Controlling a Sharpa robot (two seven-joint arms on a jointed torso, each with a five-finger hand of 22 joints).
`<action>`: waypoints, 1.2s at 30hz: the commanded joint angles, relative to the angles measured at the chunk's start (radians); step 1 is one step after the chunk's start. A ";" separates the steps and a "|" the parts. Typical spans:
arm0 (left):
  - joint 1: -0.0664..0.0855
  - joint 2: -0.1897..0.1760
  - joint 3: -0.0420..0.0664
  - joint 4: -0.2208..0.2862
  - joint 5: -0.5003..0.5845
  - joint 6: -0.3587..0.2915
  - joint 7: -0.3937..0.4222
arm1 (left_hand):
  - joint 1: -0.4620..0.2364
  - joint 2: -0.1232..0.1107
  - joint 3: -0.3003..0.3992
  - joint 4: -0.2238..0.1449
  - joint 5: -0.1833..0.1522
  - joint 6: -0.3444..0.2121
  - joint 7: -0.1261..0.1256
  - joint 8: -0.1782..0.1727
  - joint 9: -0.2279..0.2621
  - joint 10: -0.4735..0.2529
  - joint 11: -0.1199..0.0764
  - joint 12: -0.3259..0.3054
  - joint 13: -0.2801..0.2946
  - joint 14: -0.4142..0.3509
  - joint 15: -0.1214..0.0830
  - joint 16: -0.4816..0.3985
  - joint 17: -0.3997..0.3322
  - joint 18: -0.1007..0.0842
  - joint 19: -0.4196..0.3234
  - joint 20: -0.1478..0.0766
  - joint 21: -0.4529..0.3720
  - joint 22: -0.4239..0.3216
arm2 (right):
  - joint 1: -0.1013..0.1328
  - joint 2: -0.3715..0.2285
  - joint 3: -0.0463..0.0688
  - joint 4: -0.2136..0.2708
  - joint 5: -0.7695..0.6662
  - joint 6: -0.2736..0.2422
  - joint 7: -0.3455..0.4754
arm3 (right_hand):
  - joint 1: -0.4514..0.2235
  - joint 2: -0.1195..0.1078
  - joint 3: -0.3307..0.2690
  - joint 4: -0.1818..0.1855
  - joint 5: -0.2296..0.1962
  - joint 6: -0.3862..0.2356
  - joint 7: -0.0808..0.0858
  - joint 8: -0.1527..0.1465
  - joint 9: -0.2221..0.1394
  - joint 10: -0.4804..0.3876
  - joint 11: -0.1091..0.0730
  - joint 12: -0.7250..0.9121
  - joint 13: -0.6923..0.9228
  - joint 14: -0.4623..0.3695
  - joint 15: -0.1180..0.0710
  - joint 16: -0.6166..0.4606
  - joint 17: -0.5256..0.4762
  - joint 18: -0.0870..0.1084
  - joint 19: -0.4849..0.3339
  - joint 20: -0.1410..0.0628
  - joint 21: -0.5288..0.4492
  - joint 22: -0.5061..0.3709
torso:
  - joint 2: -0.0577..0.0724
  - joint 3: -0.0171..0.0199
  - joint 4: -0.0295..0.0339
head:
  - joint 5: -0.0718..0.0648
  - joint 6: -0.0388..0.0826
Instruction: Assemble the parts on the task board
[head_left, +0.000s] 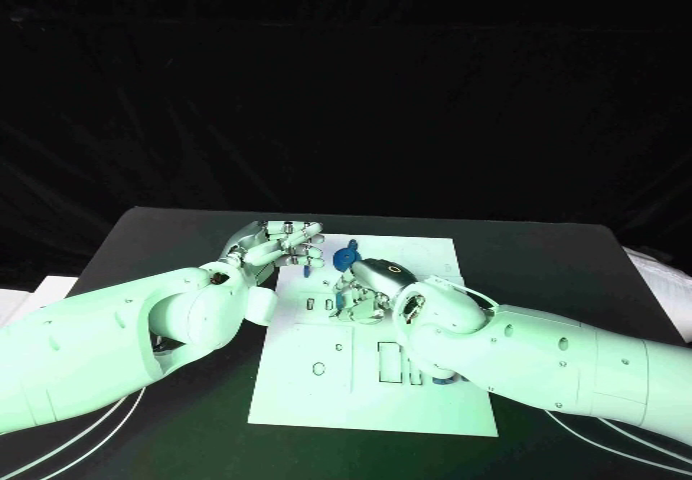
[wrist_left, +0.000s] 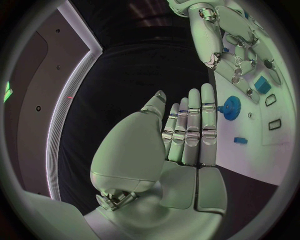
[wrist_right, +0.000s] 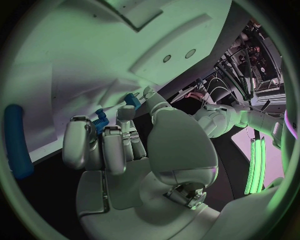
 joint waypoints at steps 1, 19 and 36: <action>0.000 0.003 0.001 -0.001 0.002 0.023 0.000 | -0.003 0.004 -0.001 -0.006 -0.005 0.002 0.006 -0.006 0.000 -0.003 0.003 -0.006 -0.001 -0.007 0.002 -0.003 0.001 0.014 -0.006 -0.001 -0.005 0.002 | 0.000 -0.007 0.000 0.014 0.024 -0.122 0.046 | 0.005 0.005 -0.013 0.004 0.009 -0.006 0.001 0.002 0.000 -0.008 0.000 0.003 0.000 0.066 0.006 -0.005 0.083 0.019 -0.005 0.002 -0.005 0.000 | 0.000 0.0010 0.0000 | -0.001 0.001; 0.020 0.000 0.001 -0.061 -0.329 0.129 -0.404 | -0.084 -0.012 0.012 0.020 -0.005 0.084 -0.083 0.055 0.030 0.247 -0.106 0.243 0.181 0.378 -0.112 1.074 0.933 -0.064 0.316 -0.108 0.682 0.687 | 0.133 -0.302 0.018 0.196 0.555 0.044 0.430 | 0.096 0.063 -0.045 -0.003 0.030 -0.001 -0.001 0.021 0.004 -0.002 -0.003 0.040 0.005 0.062 0.004 -0.018 0.067 0.024 -0.016 0.002 -0.023 -0.023 | -0.020 0.0061 -0.0166 | 0.014 0.005; 0.119 0.152 0.001 -0.172 -0.968 0.471 -0.947 | -0.240 0.070 -0.194 0.145 -0.051 -0.008 -0.117 0.345 0.234 0.121 -0.124 0.993 0.911 0.398 -0.134 1.269 1.118 -0.102 0.359 -0.126 0.915 0.977 | 0.213 -0.451 0.017 0.183 0.797 0.058 0.461 | 0.110 0.079 -0.048 -0.006 0.034 0.004 -0.002 0.025 0.003 0.008 -0.005 0.053 0.008 0.056 0.002 -0.037 0.039 0.029 -0.028 -0.001 -0.038 -0.047 | -0.042 0.0130 -0.0324 | 0.031 -0.001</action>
